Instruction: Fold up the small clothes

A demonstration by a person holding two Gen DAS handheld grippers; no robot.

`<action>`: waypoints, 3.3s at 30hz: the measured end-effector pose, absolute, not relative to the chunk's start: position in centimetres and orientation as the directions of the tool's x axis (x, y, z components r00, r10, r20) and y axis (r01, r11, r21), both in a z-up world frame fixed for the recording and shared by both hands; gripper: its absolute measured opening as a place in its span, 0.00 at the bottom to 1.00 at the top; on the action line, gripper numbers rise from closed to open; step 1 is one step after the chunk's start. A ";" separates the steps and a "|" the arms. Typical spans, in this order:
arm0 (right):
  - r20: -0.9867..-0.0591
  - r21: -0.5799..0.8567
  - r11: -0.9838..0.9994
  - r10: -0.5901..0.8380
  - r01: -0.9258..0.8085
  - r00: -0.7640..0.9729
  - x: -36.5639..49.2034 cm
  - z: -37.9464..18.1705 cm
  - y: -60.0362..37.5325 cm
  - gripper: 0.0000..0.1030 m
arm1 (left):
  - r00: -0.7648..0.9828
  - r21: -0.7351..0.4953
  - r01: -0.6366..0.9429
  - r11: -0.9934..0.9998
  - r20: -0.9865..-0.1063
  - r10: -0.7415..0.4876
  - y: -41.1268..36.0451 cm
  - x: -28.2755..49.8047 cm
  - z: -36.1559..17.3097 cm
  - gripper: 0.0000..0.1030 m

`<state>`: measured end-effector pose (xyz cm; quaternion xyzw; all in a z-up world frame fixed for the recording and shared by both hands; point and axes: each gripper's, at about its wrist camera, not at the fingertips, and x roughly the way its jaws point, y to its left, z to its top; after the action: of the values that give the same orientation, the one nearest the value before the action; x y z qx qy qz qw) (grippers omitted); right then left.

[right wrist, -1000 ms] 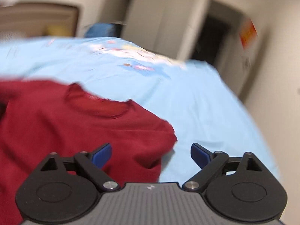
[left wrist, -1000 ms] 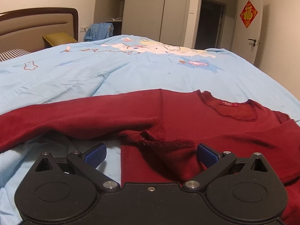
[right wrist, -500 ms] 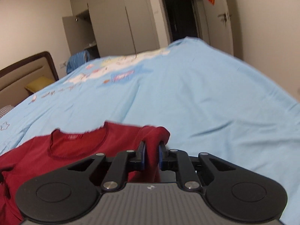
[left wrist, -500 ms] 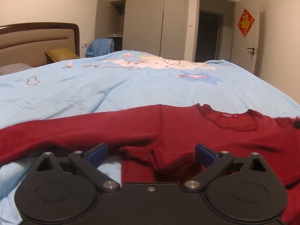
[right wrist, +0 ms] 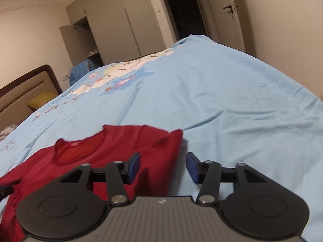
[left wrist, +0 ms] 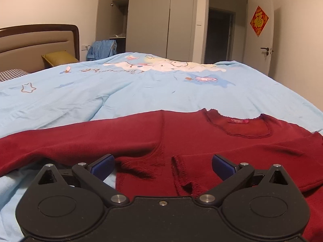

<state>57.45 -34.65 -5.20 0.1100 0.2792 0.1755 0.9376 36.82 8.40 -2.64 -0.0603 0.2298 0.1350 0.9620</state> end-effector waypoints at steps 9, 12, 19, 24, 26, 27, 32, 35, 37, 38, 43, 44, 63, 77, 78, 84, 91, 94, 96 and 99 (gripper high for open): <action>-0.524 0.192 0.944 0.330 -0.269 0.785 52.1 -7.9 -34.5 0.35 | 0.783 -0.008 -0.331 0.944 -0.560 0.270 8.7 37.6 -4.4 0.99; -0.515 0.196 0.947 0.320 -0.254 0.795 51.7 -7.8 -34.5 0.35 | 0.795 -0.007 -0.325 0.946 -0.544 0.269 9.1 36.4 -3.7 0.99; -0.489 0.129 0.952 0.303 -0.276 0.818 49.0 -5.6 -32.6 0.71 | 0.790 -0.047 -0.366 0.929 -0.543 0.284 11.2 32.6 -1.9 0.99; -0.459 0.147 0.930 0.365 -0.336 0.810 46.0 -4.1 -30.8 0.90 | 0.766 -0.049 -0.413 0.910 -0.558 0.318 12.7 30.4 -0.8 0.99; -0.449 0.141 0.919 0.391 -0.369 0.803 44.9 -3.6 -29.7 0.96 | 0.763 -0.044 -0.423 0.905 -0.556 0.330 13.3 29.5 -0.3 0.99; -0.445 0.135 0.914 0.402 -0.384 0.800 44.3 -3.4 -29.2 0.97 | 0.761 -0.041 -0.427 0.903 -0.555 0.335 13.5 29.1 -0.1 0.99; -0.432 0.101 0.882 0.455 -0.460 0.779 41.9 -2.6 -25.7 1.00 | 0.751 -0.019 -0.446 0.895 -0.553 0.362 14.8 27.7 0.4 0.99; -0.439 0.077 0.860 0.483 -0.504 0.758 40.8 -2.7 -23.3 1.00 | 0.739 -0.010 -0.462 0.887 -0.558 0.378 15.7 27.1 0.5 0.99; -0.445 0.058 0.848 0.494 -0.527 0.747 40.3 -2.9 -21.7 1.00 | 0.733 -0.006 -0.469 0.883 -0.560 0.386 16.4 26.7 0.5 0.99; -0.448 0.052 0.843 0.499 -0.536 0.742 39.9 -3.1 -20.8 1.00 | 0.730 -0.004 -0.473 0.881 -0.562 0.389 17.0 26.5 0.4 0.99; -0.468 0.077 0.823 0.528 -0.563 0.708 39.4 -4.3 -17.3 1.00 | 0.717 -0.043 -0.515 0.856 -0.569 0.403 20.6 25.0 -0.3 0.99; -0.473 0.084 0.820 0.533 -0.566 0.702 39.5 -4.6 -16.8 1.00 | 0.716 -0.050 -0.527 0.848 -0.564 0.412 21.4 24.6 -0.4 0.99; -0.518 0.049 0.826 0.502 -0.561 0.693 39.5 -8.9 -13.2 1.00 | 0.657 -0.122 -0.675 0.727 -0.547 0.518 30.9 20.9 -1.9 0.99; -0.497 0.074 0.824 0.519 -0.562 0.695 39.6 -9.5 -13.5 1.00 | 0.696 -0.210 -0.675 0.707 -0.497 0.517 29.8 17.3 -1.6 0.99; -0.498 0.078 0.824 0.520 -0.561 0.694 39.6 -9.5 -13.5 1.00 | 0.699 -0.227 -0.679 0.698 -0.491 0.521 29.9 17.3 -1.4 0.99; -0.503 0.074 0.827 0.514 -0.557 0.695 39.7 -9.5 -13.3 1.00 | 0.671 -0.220 -0.716 0.663 -0.479 0.566 30.5 18.8 -1.0 0.99; -0.501 0.082 0.825 0.519 -0.559 0.692 39.8 -9.6 -13.4 1.00 | 0.698 -0.353 -0.698 0.623 -0.530 0.481 32.0 20.9 -2.0 0.99; -0.499 0.086 0.825 0.521 -0.559 0.692 39.8 -9.7 -13.5 1.00 | 0.677 -0.376 -0.726 0.576 -0.540 0.500 32.2 21.5 -2.2 0.99; -0.497 0.087 0.824 0.523 -0.560 0.692 39.8 -9.7 -13.5 1.00 | 0.662 -0.391 -0.744 0.542 -0.541 0.518 32.5 21.8 -2.3 0.99; -0.494 0.089 0.824 0.524 -0.560 0.693 39.8 -9.7 -13.6 1.00 | 0.622 -0.393 -0.783 0.483 -0.531 0.575 32.9 22.1 -2.3 0.93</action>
<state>39.75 -13.57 -9.75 -0.0345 0.2577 0.2948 0.9195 22.12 32.88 -2.34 -0.3116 0.1663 0.4019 0.8449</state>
